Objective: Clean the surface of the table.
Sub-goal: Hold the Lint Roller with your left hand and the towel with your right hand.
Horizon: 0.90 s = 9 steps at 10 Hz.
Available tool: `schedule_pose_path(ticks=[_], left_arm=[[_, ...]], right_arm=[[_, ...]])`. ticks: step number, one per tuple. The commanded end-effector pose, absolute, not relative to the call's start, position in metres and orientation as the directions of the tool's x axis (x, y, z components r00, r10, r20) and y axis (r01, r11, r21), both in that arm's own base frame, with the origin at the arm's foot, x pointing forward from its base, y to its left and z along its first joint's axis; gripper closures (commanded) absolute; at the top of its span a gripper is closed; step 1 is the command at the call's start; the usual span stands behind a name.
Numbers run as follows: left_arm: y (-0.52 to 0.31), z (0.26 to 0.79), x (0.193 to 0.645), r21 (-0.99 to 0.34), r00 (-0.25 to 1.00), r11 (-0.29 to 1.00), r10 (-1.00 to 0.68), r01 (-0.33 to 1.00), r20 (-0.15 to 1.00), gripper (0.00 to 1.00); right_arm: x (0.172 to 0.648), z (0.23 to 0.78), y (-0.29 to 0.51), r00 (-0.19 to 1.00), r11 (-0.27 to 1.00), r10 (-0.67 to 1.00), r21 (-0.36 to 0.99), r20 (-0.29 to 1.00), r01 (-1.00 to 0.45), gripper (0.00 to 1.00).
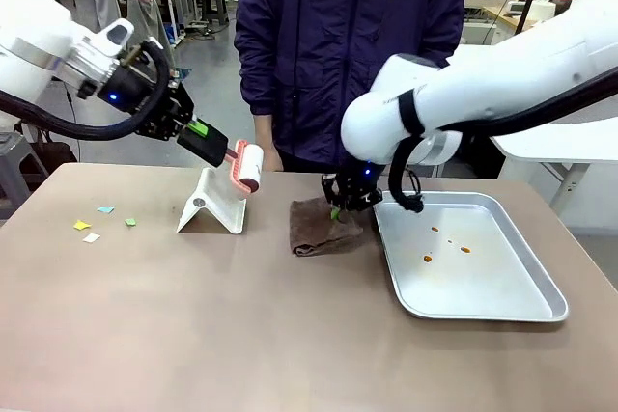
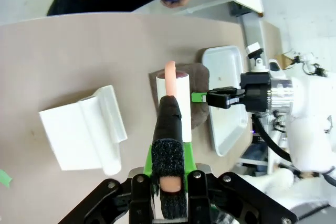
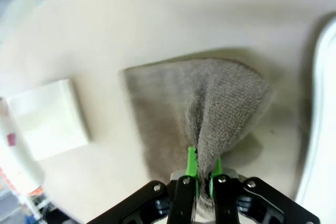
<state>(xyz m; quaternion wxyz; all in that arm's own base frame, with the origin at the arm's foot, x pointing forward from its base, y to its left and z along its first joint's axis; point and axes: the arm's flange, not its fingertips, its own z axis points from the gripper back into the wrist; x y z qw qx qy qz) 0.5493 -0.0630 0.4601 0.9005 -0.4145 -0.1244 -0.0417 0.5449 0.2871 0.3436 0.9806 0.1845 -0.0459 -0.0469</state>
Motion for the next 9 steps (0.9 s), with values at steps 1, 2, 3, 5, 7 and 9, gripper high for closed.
schedule_pose_path(ticks=[1, 2, 3, 5, 7, 9], left_arm=[[-0.033, 0.464, 0.517, -0.797, 0.950, 0.564, 0.067, 0.217, 0.306, 1.00], [-0.018, 0.469, 0.502, -0.831, 0.950, 0.501, 0.053, 0.242, 0.308, 1.00], [0.000, 0.472, 0.483, -0.850, 0.953, 0.470, 0.057, 0.238, 0.298, 0.96], [0.039, 0.478, 0.445, -0.886, 0.944, 0.373, 0.065, 0.277, 0.322, 0.96], [0.089, 0.475, 0.405, -0.937, 0.959, 0.285, 0.140, 0.201, 0.248, 0.96], [0.134, 0.465, 0.376, -0.963, 0.973, 0.189, 0.092, 0.191, 0.211, 0.96]], right_arm=[[0.509, 0.366, 0.245, 0.994, 0.763, -0.051, 0.646, 0.097, -0.024, 1.00], [0.493, 0.375, 0.233, 0.992, 0.684, -0.018, 0.726, 0.122, -0.077, 1.00], [0.472, 0.383, 0.219, 0.988, 0.617, 0.028, 0.775, 0.152, -0.137, 1.00], [0.434, 0.394, 0.178, 0.978, 0.472, 0.021, 0.860, 0.210, -0.195, 1.00], [0.404, 0.403, 0.113, 0.980, 0.319, -0.032, 0.931, 0.195, -0.175, 1.00], [0.380, 0.413, 0.049, 0.982, 0.230, -0.122, 0.967, 0.144, -0.113, 1.00]])
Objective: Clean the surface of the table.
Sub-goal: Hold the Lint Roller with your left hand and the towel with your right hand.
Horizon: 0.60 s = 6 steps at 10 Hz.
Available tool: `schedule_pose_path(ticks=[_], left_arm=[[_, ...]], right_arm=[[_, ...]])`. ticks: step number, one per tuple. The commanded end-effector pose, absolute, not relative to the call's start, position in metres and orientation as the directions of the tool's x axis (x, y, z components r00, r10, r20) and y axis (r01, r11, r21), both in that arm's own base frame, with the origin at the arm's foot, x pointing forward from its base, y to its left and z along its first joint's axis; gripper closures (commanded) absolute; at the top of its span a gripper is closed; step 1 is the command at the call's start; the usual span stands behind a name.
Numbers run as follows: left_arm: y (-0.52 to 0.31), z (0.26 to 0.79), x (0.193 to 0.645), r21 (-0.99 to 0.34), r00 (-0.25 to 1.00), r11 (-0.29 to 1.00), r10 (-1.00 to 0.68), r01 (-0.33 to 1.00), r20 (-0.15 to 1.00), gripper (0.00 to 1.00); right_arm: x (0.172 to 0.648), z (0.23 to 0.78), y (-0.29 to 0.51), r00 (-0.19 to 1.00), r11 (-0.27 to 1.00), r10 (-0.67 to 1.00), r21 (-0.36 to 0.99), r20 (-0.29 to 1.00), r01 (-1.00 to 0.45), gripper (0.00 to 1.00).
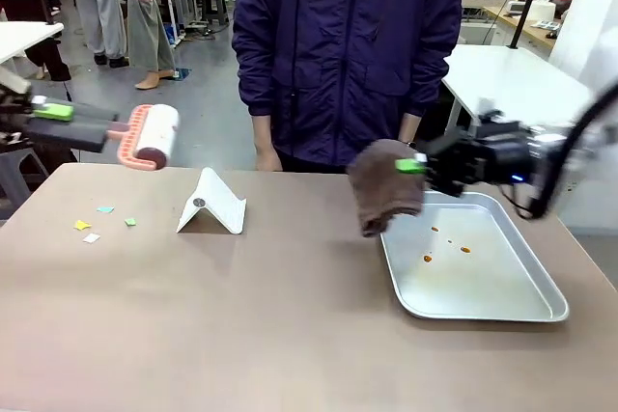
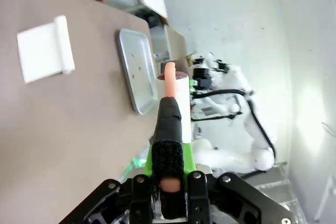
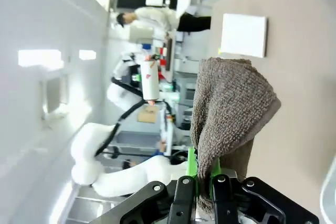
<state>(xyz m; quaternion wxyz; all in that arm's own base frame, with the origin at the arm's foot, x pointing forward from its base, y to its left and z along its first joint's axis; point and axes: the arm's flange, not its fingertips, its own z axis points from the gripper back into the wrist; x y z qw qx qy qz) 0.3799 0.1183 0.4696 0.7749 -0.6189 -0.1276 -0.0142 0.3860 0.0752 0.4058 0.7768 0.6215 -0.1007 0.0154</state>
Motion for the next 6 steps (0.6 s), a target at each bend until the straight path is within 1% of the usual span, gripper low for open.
schedule_pose_path(ticks=[1, 2, 3, 4, 5, 6], left_arm=[[0.156, 0.452, 0.365, -0.965, 0.978, 0.168, 0.030, 0.201, 0.209, 0.96], [0.177, 0.436, 0.352, -0.958, 0.970, 0.152, -0.037, 0.245, 0.242, 0.96], [0.198, 0.419, 0.343, -0.954, 0.967, 0.156, -0.040, 0.256, 0.253, 0.96], [0.217, 0.403, 0.337, -0.958, 0.968, 0.140, -0.014, 0.251, 0.252, 0.96], [0.231, 0.391, 0.332, -0.965, 0.966, 0.097, 0.064, 0.246, 0.252, 0.96], [0.211, 0.388, 0.337, -0.968, 0.957, 0.031, 0.142, 0.249, 0.251, 0.96]], right_arm=[[0.373, 0.409, 0.015, 0.982, 0.168, -0.137, 0.980, 0.133, -0.109, 1.00], [0.366, 0.401, -0.016, 0.979, 0.104, -0.168, 0.990, 0.116, -0.099, 1.00], [0.354, 0.391, -0.048, 0.969, 0.057, -0.216, 0.992, 0.119, -0.109, 1.00], [0.345, 0.380, -0.073, 0.939, 0.019, -0.310, 0.989, 0.148, -0.150, 1.00], [0.340, 0.369, -0.079, 0.942, 0.003, -0.307, 0.990, 0.134, -0.140, 1.00], [0.340, 0.358, -0.079, 0.942, 0.001, -0.308, 0.990, 0.133, -0.139, 1.00]])
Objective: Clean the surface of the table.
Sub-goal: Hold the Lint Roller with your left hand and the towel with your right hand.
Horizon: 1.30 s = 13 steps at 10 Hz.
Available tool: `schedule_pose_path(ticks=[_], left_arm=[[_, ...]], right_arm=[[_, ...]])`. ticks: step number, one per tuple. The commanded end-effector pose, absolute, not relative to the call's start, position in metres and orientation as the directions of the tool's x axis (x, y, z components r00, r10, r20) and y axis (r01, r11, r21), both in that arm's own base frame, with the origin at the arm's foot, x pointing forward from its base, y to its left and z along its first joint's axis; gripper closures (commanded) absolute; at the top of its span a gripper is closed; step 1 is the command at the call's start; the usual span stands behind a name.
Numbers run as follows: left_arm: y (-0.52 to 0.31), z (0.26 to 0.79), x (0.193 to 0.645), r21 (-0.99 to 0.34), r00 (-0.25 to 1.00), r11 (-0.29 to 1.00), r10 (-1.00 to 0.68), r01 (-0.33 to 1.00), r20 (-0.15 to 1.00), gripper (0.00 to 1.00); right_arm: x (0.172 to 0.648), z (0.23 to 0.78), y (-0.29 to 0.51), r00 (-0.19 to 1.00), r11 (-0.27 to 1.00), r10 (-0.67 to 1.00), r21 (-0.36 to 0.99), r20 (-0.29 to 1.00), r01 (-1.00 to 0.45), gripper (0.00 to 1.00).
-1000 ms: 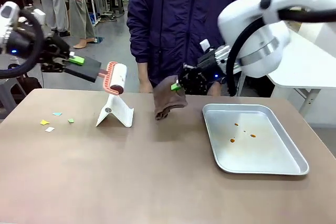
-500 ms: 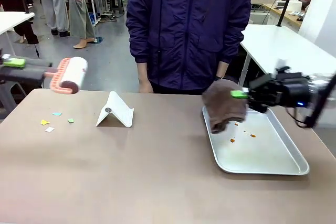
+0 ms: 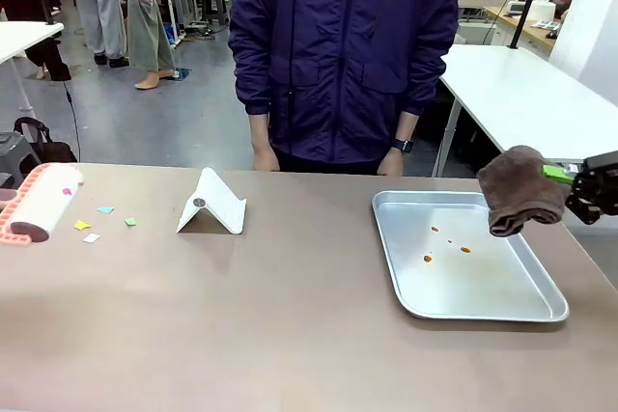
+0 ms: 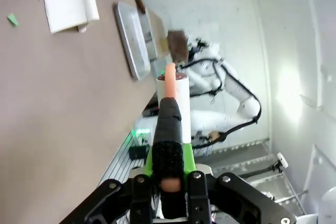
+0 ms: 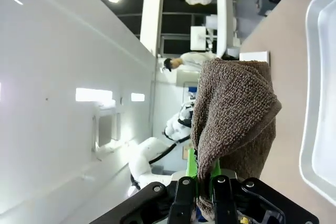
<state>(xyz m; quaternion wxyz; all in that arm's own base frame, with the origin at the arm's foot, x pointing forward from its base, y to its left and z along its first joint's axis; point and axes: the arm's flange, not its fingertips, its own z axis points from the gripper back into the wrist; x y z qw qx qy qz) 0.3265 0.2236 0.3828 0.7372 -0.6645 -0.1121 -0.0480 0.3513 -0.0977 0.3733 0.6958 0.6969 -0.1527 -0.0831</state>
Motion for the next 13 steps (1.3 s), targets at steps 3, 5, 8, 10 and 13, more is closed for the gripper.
schedule_pose_path(ticks=[3, 5, 8, 10, 13], left_arm=[[0.218, 0.377, 0.334, -0.973, 0.963, 0.062, 0.142, 0.224, 0.231, 0.96], [0.218, 0.377, 0.334, -0.973, 0.963, 0.062, 0.142, 0.224, 0.231, 0.96], [0.218, 0.377, 0.334, -0.973, 0.963, 0.062, 0.142, 0.224, 0.231, 0.96], [0.218, 0.377, 0.334, -0.973, 0.963, 0.062, 0.142, 0.224, 0.231, 0.96], [0.218, 0.377, 0.334, -0.973, 0.963, 0.062, 0.142, 0.224, 0.231, 0.96]], right_arm=[[0.351, 0.373, -0.098, 0.940, 0.015, -0.329, 0.995, 0.097, -0.097, 1.00], [0.351, 0.373, -0.098, 0.940, 0.015, -0.329, 0.995, 0.097, -0.097, 1.00], [0.351, 0.373, -0.098, 0.940, 0.015, -0.329, 0.995, 0.097, -0.097, 1.00], [0.351, 0.373, -0.098, 0.940, 0.015, -0.329, 0.995, 0.097, -0.097, 1.00], [0.351, 0.373, -0.098, 0.940, 0.015, -0.329, 0.995, 0.097, -0.097, 1.00]])
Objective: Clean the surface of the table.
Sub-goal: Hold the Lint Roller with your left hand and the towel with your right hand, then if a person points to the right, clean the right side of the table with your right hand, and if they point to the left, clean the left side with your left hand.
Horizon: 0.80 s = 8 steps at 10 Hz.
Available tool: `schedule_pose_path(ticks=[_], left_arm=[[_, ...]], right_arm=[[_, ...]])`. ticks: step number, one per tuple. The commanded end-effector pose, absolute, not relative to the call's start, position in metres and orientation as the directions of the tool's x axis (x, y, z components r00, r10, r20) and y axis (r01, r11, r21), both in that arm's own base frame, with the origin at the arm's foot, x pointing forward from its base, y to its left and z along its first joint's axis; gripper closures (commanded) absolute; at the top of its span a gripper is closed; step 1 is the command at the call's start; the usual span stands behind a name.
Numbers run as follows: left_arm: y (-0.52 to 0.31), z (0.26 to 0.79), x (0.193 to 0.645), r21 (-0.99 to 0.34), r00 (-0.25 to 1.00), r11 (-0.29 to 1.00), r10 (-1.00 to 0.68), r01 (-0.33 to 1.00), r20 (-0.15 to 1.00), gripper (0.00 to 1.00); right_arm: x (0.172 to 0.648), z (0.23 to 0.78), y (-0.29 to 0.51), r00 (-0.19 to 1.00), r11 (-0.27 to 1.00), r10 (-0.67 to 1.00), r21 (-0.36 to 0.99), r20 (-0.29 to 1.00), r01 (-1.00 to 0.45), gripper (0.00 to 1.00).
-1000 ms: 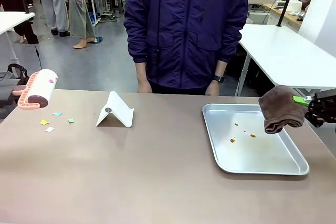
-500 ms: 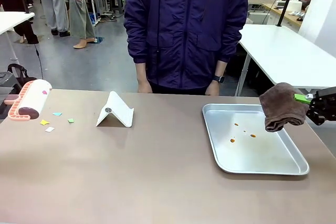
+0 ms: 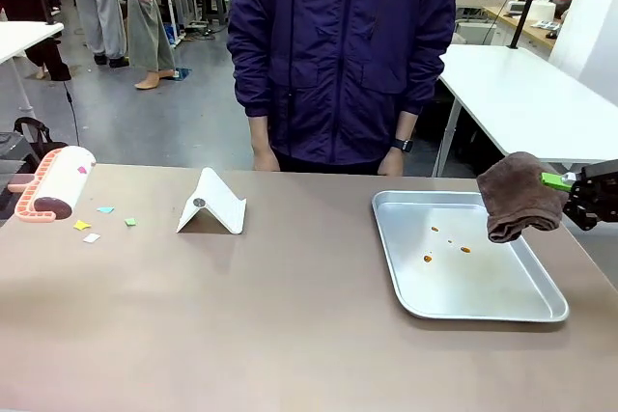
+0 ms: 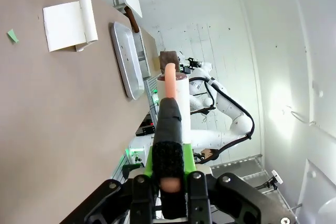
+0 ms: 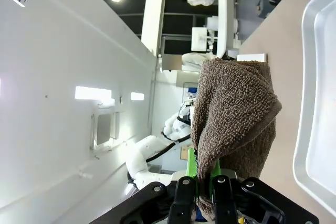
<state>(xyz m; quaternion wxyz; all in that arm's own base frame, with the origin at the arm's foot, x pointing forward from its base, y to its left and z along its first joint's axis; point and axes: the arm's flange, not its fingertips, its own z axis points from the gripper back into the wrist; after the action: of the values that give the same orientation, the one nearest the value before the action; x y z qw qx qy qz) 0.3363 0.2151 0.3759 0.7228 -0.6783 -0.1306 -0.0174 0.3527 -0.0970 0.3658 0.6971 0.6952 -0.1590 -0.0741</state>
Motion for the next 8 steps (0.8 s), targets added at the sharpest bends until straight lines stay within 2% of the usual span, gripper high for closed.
schedule_pose_path(ticks=[1, 8], left_arm=[[0.2175, 0.3771, 0.3340, -0.973, 0.963, 0.062, 0.142, 0.224, 0.231, 0.96], [0.2175, 0.3771, 0.3340, -0.973, 0.963, 0.062, 0.142, 0.224, 0.231, 0.96]], right_arm=[[0.3513, 0.3733, -0.0977, 0.940, 0.015, -0.329, 0.995, 0.097, -0.097, 1.00], [0.3513, 0.3733, -0.0977, 0.940, 0.015, -0.329, 0.995, 0.097, -0.097, 1.00]])
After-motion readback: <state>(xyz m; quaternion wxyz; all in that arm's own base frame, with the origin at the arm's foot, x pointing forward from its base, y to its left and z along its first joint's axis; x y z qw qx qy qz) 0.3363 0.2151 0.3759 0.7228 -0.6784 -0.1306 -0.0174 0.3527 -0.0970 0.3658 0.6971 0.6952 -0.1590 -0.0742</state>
